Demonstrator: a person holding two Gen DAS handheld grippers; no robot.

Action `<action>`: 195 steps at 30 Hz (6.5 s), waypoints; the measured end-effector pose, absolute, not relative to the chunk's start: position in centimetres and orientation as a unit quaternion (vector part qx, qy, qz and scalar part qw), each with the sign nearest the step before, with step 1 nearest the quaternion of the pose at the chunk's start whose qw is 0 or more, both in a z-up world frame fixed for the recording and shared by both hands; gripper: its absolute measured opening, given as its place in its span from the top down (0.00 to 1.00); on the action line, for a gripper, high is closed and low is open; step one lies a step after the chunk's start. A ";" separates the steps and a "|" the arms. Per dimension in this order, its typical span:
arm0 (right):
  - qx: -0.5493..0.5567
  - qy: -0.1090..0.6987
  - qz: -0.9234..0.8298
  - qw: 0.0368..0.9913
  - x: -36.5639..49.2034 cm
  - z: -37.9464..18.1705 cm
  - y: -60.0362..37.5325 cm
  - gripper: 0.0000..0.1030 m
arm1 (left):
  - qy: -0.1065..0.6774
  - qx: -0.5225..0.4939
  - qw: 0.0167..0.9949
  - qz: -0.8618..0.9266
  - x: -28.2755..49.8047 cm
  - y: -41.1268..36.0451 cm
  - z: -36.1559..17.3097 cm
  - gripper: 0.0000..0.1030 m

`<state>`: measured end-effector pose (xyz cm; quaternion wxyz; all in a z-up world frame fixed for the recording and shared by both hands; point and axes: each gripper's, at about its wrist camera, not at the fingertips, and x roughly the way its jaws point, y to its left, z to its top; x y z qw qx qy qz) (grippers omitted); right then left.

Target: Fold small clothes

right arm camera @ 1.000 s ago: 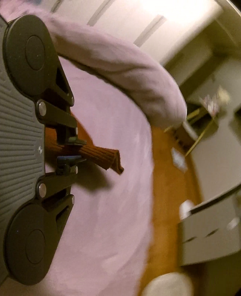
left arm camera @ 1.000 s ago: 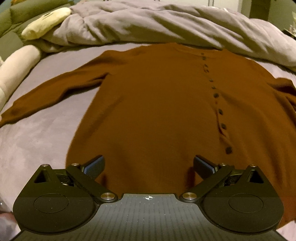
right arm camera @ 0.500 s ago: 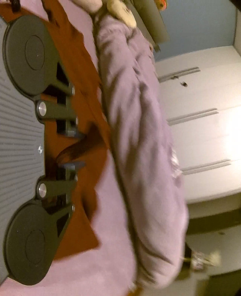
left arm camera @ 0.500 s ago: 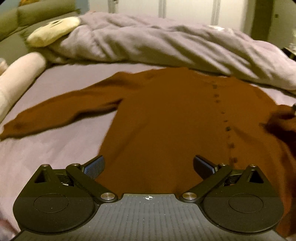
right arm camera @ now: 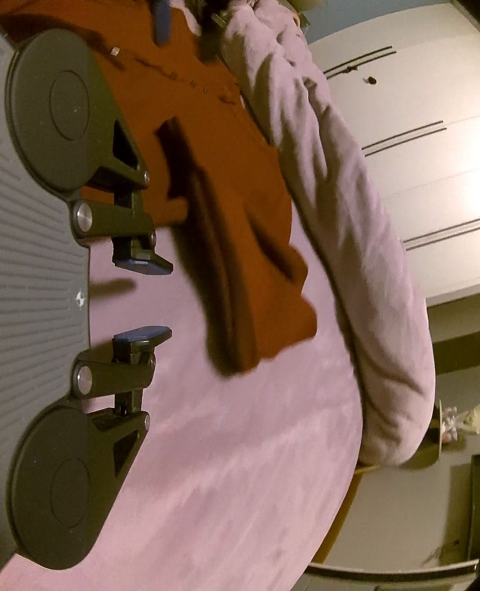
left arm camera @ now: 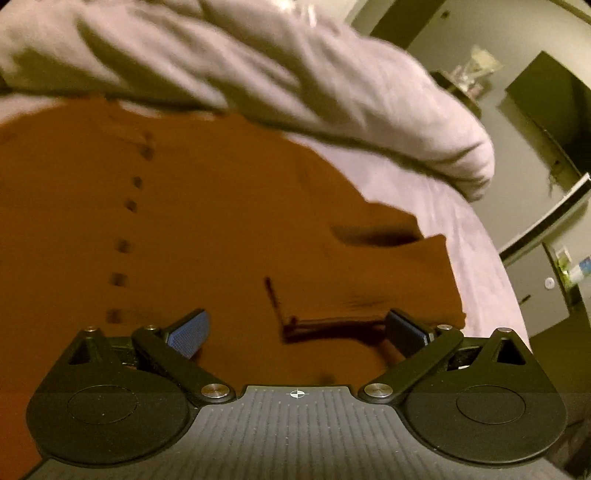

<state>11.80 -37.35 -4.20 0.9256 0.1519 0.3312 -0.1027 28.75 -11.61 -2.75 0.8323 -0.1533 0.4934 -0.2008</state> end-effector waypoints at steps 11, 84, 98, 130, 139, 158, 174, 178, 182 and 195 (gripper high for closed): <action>0.045 0.318 -0.242 0.915 12.2 -5.5 -38.3 0.74 | 0.524 -0.164 0.812 -0.196 30.9 -14.5 -5.9 0.33; 0.445 0.340 0.000 0.828 22.7 -7.3 -32.0 0.70 | 0.389 -0.077 0.916 0.065 33.7 12.1 -5.4 0.92; 0.420 0.286 -0.031 0.861 23.2 -6.6 -33.7 0.93 | 0.328 -0.088 0.940 0.037 33.3 11.3 -3.6 0.92; 0.128 0.377 0.031 0.917 25.0 -3.9 -24.5 0.86 | 0.420 -0.027 0.906 0.048 35.0 9.0 -6.7 0.72; 0.008 0.367 0.019 0.930 26.6 -5.9 -22.1 0.88 | 0.414 -0.006 0.908 0.061 35.9 8.5 -7.3 0.69; -0.006 0.347 0.007 0.938 14.3 -4.5 -20.7 0.56 | 0.344 -0.384 0.831 0.211 17.8 32.0 -6.5 0.62; 0.006 0.370 0.001 0.929 14.0 -4.1 -19.5 0.55 | 0.256 -0.489 0.785 0.282 14.8 39.4 -7.8 0.60; 0.004 0.369 -0.001 0.930 14.1 -4.1 -19.7 0.56 | 0.252 -0.481 0.782 0.305 14.7 40.4 -7.7 0.83; -0.002 0.362 -0.007 0.932 14.0 -4.0 -19.7 0.57 | 0.275 -0.416 0.808 0.313 15.8 39.7 -6.0 0.91; 0.016 0.354 -0.010 0.935 13.7 -3.9 -20.9 0.60 | 0.269 -0.143 0.937 0.173 22.3 24.2 2.2 0.92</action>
